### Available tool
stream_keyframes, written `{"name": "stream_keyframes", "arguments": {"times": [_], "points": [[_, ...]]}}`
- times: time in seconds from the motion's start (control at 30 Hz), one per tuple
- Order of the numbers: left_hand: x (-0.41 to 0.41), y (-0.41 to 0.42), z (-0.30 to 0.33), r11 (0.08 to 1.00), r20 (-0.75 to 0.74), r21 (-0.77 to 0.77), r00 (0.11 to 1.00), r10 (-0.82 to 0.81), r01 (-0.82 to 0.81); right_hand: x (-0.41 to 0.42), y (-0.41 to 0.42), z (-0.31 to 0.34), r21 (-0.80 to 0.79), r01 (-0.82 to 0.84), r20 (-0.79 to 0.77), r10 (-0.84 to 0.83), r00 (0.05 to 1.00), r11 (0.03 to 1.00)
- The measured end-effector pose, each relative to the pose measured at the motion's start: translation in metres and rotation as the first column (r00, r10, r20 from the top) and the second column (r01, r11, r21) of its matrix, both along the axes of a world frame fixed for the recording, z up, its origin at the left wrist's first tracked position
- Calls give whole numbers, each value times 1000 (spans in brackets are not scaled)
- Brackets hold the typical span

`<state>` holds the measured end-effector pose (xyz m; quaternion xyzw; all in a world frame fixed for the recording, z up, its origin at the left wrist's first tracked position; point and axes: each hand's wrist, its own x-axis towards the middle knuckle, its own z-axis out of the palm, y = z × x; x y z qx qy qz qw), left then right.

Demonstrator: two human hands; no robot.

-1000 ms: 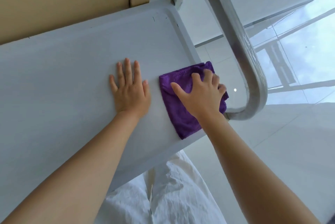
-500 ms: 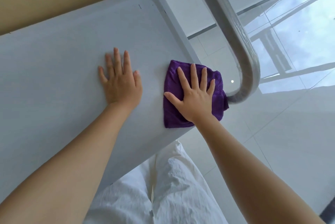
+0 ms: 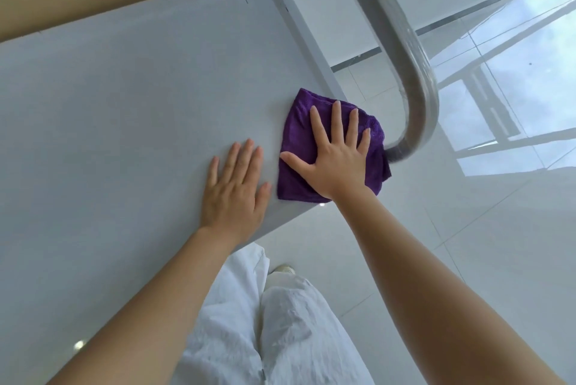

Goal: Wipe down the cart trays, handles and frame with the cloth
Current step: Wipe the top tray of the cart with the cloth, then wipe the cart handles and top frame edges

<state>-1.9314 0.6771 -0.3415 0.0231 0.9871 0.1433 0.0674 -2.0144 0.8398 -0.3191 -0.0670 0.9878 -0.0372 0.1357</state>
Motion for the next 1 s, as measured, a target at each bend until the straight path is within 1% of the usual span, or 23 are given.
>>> {"name": "stream_keyframes", "arguments": {"times": [0.07, 0.17, 0.27, 0.37, 0.47, 0.57, 0.73, 0.77, 0.8, 0.87, 0.9, 0.93, 1.0], "points": [[3, 3, 1, 1000, 48, -7, 999, -2, 2, 15, 4, -1, 21, 37, 4, -38, 999, 999], [3, 7, 10, 1000, 107, -18, 994, 26, -24, 28, 8, -2, -25, 120, -5, -120, 993, 993], [0, 16, 16, 993, 182, -66, 977, 110, -99, 36, 8, -5, -56, 178, -15, -179, 984, 982], [2, 29, 23, 982, 261, -90, 948, 183, -164, 50, 7, -7, -128, 222, -24, -227, 974, 967], [1, 35, 24, 975, 303, -127, 928, 215, -184, 65, 8, -10, -197, 221, -63, -237, 969, 955], [2, 35, 26, 971, 327, -155, 918, 223, -181, 79, 9, -13, -300, 197, -124, -243, 962, 933], [2, 36, 32, 970, 345, -165, 911, 224, -177, 99, 25, -16, -424, 159, -146, -240, 960, 891], [1, 37, 34, 969, 348, -167, 909, 229, -180, 103, 30, -13, -488, 180, -114, -267, 957, 854], [0, 37, 37, 968, 351, -169, 907, 234, -184, 108, 36, -8, -568, 221, -49, -301, 952, 793], [0, 39, 42, 967, 363, -166, 900, 240, -191, 121, 51, 6, -700, 353, 89, -414, 906, 621], [0, 41, 44, 969, 364, -157, 900, 238, -193, 126, 59, 15, -739, 439, 172, -487, 856, 510], [0, 43, 46, 971, 361, -145, 904, 229, -189, 128, 66, 24, -761, 529, 265, -564, 782, 376], [1, 52, 50, 980, 352, -100, 916, 194, -169, 124, 78, 49, -723, 685, 458, -680, 573, 91]]}}
